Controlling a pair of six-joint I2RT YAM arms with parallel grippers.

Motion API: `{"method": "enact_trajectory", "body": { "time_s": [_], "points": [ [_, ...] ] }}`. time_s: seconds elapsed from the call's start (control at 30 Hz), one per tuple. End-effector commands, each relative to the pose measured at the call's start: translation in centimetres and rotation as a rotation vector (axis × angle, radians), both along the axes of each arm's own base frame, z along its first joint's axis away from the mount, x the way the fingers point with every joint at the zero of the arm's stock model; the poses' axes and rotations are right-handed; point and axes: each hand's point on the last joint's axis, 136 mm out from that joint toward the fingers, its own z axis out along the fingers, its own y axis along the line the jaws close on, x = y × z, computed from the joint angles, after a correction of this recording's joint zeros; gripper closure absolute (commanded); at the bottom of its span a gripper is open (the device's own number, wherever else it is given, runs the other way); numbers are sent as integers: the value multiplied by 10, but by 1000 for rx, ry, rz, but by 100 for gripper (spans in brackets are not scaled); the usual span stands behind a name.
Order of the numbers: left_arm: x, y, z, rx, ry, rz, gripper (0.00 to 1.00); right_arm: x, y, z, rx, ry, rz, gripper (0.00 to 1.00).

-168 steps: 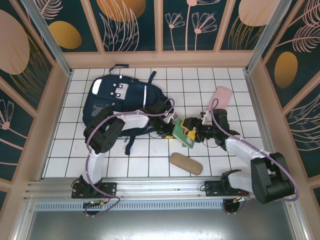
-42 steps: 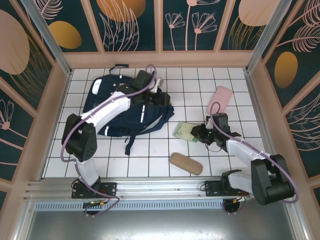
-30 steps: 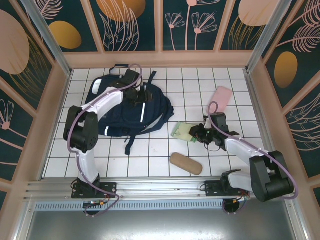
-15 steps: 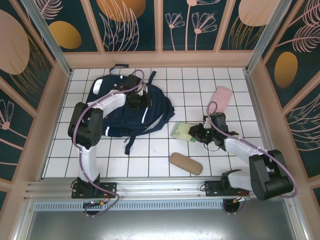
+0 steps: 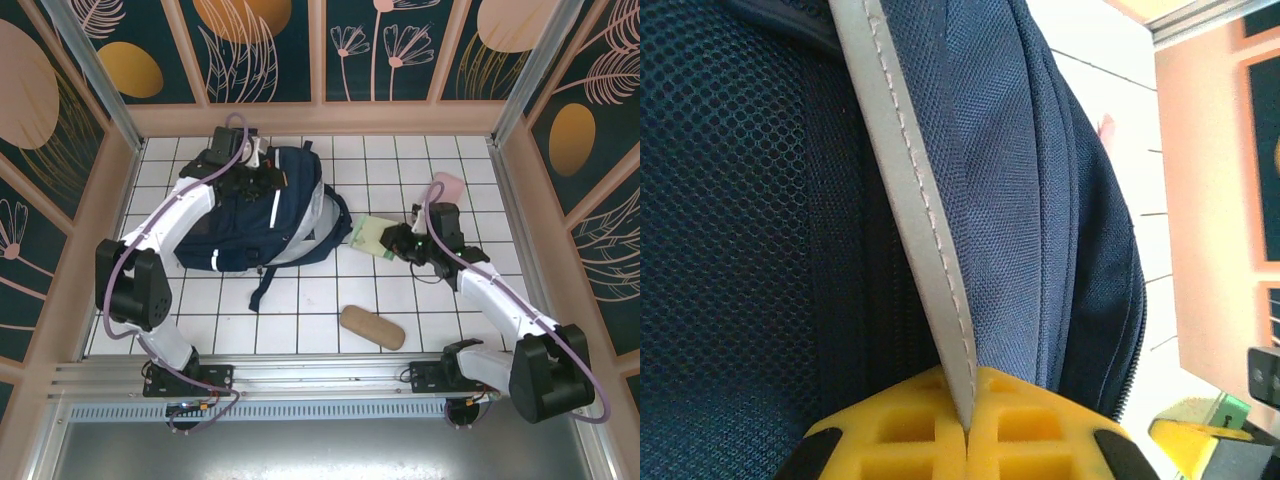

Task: Pack books, pencil case, and school supplies into a backpack

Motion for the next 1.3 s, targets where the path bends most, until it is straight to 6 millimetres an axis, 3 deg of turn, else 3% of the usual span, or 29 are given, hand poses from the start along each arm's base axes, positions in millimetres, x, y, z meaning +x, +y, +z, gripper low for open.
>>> {"method": "enact_trajectory", "body": {
  "time_s": [0.0,0.17,0.27,0.57,0.7,0.87,1.13,1.27],
  "points": [
    [-18,-17,68,-146,-89,-95,100,13,23,39,89,-88,63,100],
    [-22,9,100,-252,-126,-68,100,27,61,60,199,-118,167,100],
    [-21,20,103,-303,-121,-49,100,38,85,63,261,-108,242,100],
    [-26,21,106,-342,-118,-52,100,78,167,62,417,-47,409,100],
    [-25,22,110,-350,-122,-51,100,91,222,49,415,11,467,100],
    [-25,24,119,-367,-142,-41,100,103,292,7,434,140,497,100],
    [-27,23,132,-411,-157,-47,100,125,369,-36,369,206,444,100],
    [-26,22,130,-419,-152,-48,100,127,394,-50,381,221,438,97]
  ]
}}
